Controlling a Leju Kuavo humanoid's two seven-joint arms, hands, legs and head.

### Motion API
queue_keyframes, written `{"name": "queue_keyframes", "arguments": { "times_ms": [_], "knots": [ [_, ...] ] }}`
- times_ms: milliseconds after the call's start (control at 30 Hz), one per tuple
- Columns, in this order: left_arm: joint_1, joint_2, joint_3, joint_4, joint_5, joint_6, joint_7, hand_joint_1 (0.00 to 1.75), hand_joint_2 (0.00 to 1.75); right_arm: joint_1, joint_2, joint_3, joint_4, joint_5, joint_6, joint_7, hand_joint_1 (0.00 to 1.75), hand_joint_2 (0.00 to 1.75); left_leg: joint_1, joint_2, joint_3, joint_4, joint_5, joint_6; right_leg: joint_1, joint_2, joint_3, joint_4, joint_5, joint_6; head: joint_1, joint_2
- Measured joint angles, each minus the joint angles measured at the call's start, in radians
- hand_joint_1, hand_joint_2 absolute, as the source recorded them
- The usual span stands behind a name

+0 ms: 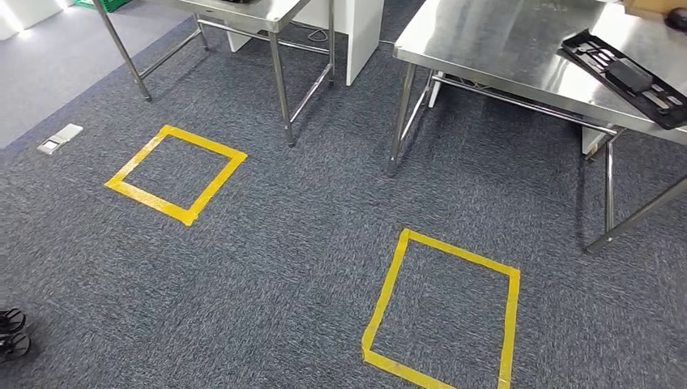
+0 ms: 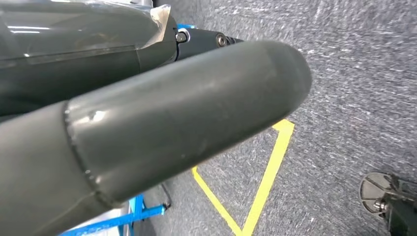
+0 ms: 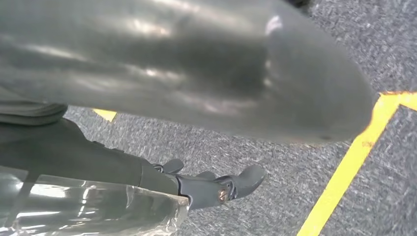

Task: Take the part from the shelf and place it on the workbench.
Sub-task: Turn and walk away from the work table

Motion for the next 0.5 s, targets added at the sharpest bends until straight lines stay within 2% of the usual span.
{"name": "queue_keyframes", "arguments": {
  "times_ms": [33, 67, 133, 167, 200, 267, 333, 400, 467, 500],
  "knots": [
    [0.000, -0.001, 0.000, 0.000, 0.000, 0.001, 0.001, 0.00, 0.00, 0.001, -0.001, 0.001, 0.000, 0.002, 0.000, 0.001, 0.00, 0.00, -0.002, -0.007, 0.000, 0.000, 0.001, 0.001, 0.001, 0.002, -0.004, 0.007, 0.005, 0.005, 0.000, 0.000],
    [0.000, -0.002, 0.000, 0.000, 0.001, 0.002, 0.002, 0.00, 0.00, 0.001, -0.002, 0.002, 0.000, 0.005, 0.001, 0.002, 0.00, 0.00, -0.004, -0.015, 0.000, 0.001, 0.001, 0.001, 0.001, 0.005, 0.014, -0.031, 0.026, 0.011, 0.000, 0.000],
    [0.000, -0.004, 0.000, 0.000, 0.003, 0.005, 0.002, 0.00, 0.00, -0.001, -0.006, 0.005, 0.000, 0.010, 0.003, 0.002, 0.00, 0.00, -0.006, -0.029, 0.003, 0.002, 0.002, -0.001, 0.002, 0.017, 0.085, -0.179, 0.086, 0.017, 0.001, 0.000],
    [0.000, -0.006, 0.000, 0.000, 0.004, 0.006, 0.003, 0.00, 0.00, -0.002, -0.007, 0.006, 0.000, 0.013, 0.006, 0.003, 0.00, 0.00, -0.009, -0.034, 0.003, 0.003, 0.001, -0.003, 0.004, 0.024, 0.113, -0.241, 0.109, 0.014, 0.001, 0.000],
    [0.000, -0.007, 0.000, 0.000, 0.005, 0.007, 0.003, 0.00, 0.00, -0.004, -0.009, 0.007, 0.000, 0.015, 0.009, 0.003, 0.00, 0.00, -0.011, -0.038, 0.003, 0.004, 0.001, -0.007, 0.006, 0.029, 0.128, -0.278, 0.123, 0.008, 0.001, 0.000],
    [0.000, -0.009, 0.000, 0.000, 0.006, 0.007, 0.003, 0.00, 0.00, -0.007, -0.012, 0.011, 0.000, 0.018, 0.015, 0.003, 0.00, 0.00, -0.012, -0.042, 0.002, 0.004, 0.002, -0.016, 0.011, 0.026, 0.133, -0.292, 0.130, -0.006, 0.001, 0.000],
    [0.000, -0.010, 0.000, 0.000, 0.006, 0.007, 0.003, 0.00, 0.00, -0.009, -0.012, 0.016, 0.000, 0.019, 0.017, 0.004, 0.00, 0.00, -0.008, -0.033, -0.006, 0.019, -0.009, -0.027, 0.003, 0.019, 0.138, -0.296, 0.138, -0.022, 0.000, 0.000],
    [-0.001, -0.010, 0.000, 0.000, 0.006, 0.008, 0.003, 0.00, 0.00, -0.010, -0.012, 0.021, 0.000, 0.018, 0.017, 0.004, 0.00, 0.00, -0.004, -0.012, -0.042, 0.098, -0.061, -0.038, -0.006, 0.008, 0.141, -0.301, 0.143, -0.035, -0.002, 0.000],
    [-0.002, -0.010, 0.000, 0.000, 0.006, 0.008, 0.002, 0.00, 0.00, -0.009, -0.013, 0.023, 0.000, 0.019, 0.018, 0.004, 0.00, 0.00, 0.000, -0.002, -0.106, 0.232, -0.127, -0.048, -0.004, -0.005, 0.139, -0.300, 0.143, -0.039, -0.004, 0.000],
    [-0.001, -0.010, 0.000, 0.000, 0.006, 0.008, 0.002, 0.00, 0.00, -0.009, -0.013, 0.023, 0.000, 0.019, 0.018, 0.004, 0.00, 0.00, 0.003, 0.000, -0.130, 0.282, -0.142, -0.052, -0.004, -0.011, 0.138, -0.300, 0.143, -0.039, -0.004, 0.000]
  ]
}}
